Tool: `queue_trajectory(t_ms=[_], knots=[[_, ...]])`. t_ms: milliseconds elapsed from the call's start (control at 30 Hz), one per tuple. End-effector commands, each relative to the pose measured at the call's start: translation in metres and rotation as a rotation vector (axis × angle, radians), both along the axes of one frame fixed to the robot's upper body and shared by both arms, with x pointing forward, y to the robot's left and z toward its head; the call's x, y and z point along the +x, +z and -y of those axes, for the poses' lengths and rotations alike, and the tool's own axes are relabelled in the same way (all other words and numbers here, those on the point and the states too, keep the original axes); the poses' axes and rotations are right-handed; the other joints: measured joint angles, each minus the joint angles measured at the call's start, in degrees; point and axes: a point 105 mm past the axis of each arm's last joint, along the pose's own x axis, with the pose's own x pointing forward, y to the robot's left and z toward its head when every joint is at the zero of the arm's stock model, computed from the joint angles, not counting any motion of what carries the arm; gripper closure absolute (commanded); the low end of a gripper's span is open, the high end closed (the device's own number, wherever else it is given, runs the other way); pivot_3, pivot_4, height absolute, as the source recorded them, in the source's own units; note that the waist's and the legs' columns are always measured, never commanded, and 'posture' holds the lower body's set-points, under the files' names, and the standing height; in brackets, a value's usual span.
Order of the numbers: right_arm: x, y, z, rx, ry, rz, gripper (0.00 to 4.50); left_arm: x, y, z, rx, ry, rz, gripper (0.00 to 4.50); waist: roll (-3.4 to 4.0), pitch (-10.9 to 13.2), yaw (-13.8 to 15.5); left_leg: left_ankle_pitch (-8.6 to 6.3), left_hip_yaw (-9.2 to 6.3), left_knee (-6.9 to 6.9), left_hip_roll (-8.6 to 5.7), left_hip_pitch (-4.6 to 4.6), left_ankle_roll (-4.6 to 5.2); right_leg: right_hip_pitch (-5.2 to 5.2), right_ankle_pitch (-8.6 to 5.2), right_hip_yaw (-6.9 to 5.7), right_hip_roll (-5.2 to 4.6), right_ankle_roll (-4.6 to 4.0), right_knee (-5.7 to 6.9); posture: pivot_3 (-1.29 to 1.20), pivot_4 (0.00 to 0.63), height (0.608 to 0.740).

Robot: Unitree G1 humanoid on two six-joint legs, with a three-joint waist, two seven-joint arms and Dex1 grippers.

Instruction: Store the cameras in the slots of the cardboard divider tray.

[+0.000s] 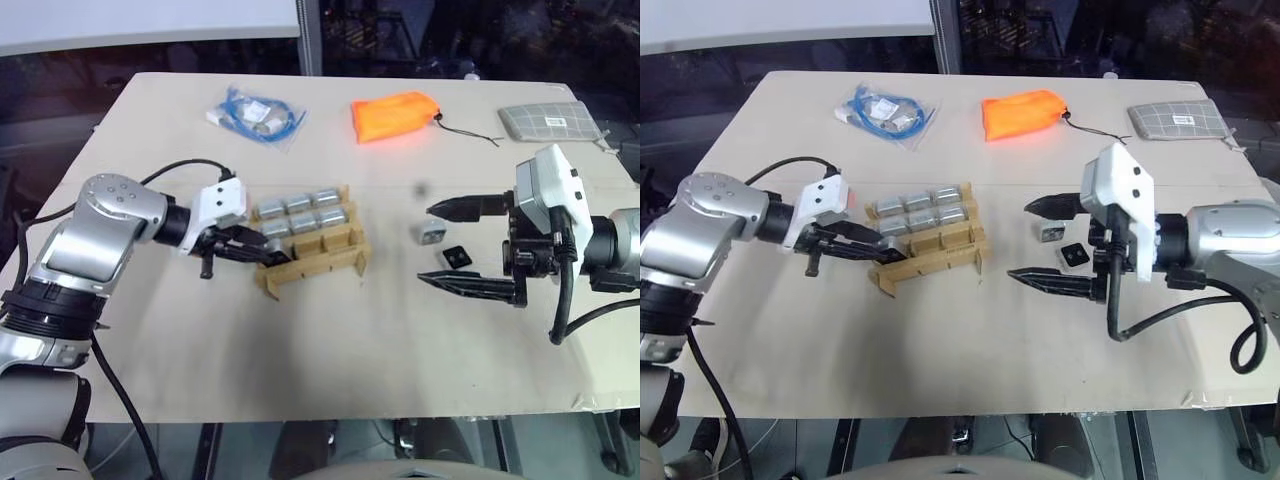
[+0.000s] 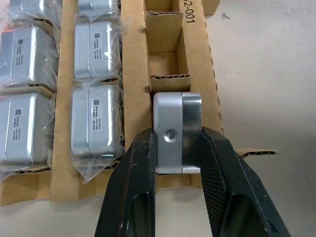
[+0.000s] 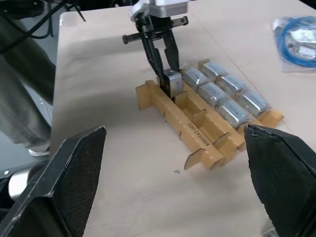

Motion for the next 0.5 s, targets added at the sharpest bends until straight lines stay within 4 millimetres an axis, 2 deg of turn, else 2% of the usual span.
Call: queue_trajectory(t_ms=[33,333,400,433,500], knots=[[0.0004,0.0143,0.0029,0.018,-0.018,0.080,0.06,-0.0031,-0.0010,-0.0021,0.054,-0.035,-0.016,3.84,0.00,0.00,-0.09,0.00,0.00,0.00,0.00,0.00,0.00,0.00,0.00,0.00,0.00,0.00,0.00,0.00,0.150,0.740],[0.0017,0.0136,0.0014,0.022,-0.012,0.081,0.06,0.0027,0.0002,0.0010,0.085,-0.064,0.013,3.84,0.00,-0.01,-0.36,0.00,-0.01,0.03,0.01,0.00,0.00,0.00,0.00,0.00,0.01,0.00,0.04,0.00,0.150,0.740],[0.0016,0.0132,0.0010,0.023,-0.011,0.082,0.00,0.0027,0.0017,0.0027,0.075,-0.067,0.014,2.79,0.00,0.00,-0.29,0.00,-0.02,0.06,0.01,0.00,0.00,0.01,0.00,-0.01,0.01,0.00,0.06,0.00,0.150,0.740],[0.0015,0.0129,0.0009,0.023,-0.011,0.082,0.00,0.0019,0.0024,0.0033,0.066,-0.066,0.006,2.52,0.00,0.00,-0.26,0.00,-0.01,0.08,0.01,0.00,0.00,0.01,0.00,0.00,0.00,0.00,0.08,0.00,0.150,0.740],[0.0015,0.0124,0.0011,0.022,-0.011,0.082,0.00,-0.0005,0.0043,0.0050,0.032,-0.061,-0.021,1.68,0.00,0.00,-0.16,0.00,-0.04,0.11,0.01,-0.04,0.01,0.00,0.00,-0.03,0.00,0.00,0.09,0.00,0.150,0.740]])
